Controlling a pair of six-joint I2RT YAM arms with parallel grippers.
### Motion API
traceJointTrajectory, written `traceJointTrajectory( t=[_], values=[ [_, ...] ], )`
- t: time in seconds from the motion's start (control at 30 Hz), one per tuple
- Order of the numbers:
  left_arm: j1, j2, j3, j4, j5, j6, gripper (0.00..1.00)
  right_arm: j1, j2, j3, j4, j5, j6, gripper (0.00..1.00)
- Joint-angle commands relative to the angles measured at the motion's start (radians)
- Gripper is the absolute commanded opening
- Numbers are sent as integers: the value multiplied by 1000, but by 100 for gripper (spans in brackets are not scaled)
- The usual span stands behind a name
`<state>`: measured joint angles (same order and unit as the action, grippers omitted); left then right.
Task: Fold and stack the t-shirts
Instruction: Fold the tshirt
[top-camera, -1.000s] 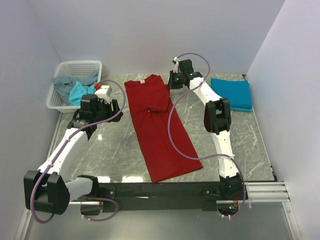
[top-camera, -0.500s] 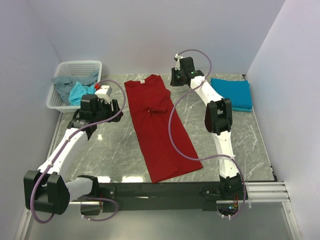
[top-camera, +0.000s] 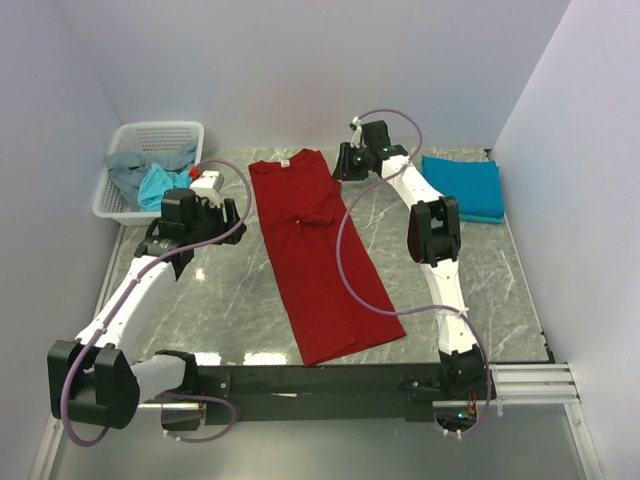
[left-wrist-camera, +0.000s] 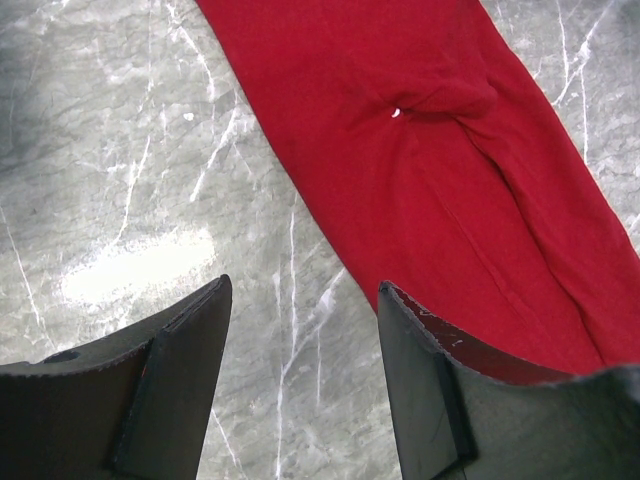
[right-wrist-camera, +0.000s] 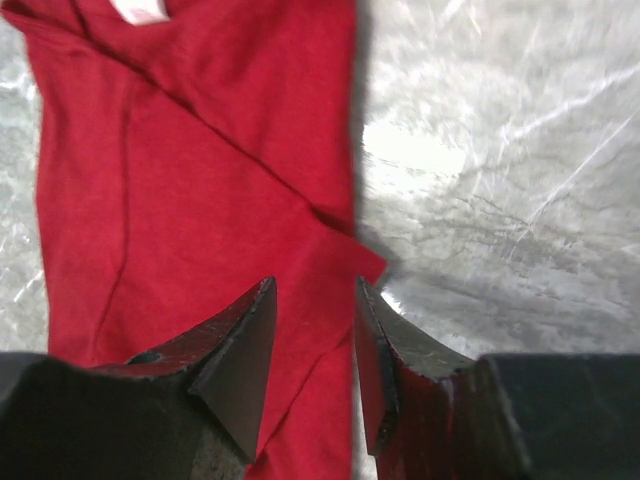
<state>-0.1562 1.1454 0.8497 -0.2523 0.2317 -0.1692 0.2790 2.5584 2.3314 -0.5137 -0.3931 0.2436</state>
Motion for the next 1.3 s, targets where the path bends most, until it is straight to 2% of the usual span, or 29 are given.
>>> traceJointTrajectory(
  t=[0.0, 0.57, 1.0, 1.27],
  values=[
    [-3, 10, 43, 15, 18, 17, 66, -21, 29, 13, 24, -50, 48, 45],
    [-3, 17, 43, 16, 20, 17, 66, -43, 66, -14, 80, -159, 155, 45],
    [-3, 25, 45, 16, 21, 17, 66, -44, 68, -29, 27, -89, 169, 45],
    [-3, 24, 46, 15, 24, 17, 66, -44, 57, -78, 66, -131, 224, 45]
  ],
)
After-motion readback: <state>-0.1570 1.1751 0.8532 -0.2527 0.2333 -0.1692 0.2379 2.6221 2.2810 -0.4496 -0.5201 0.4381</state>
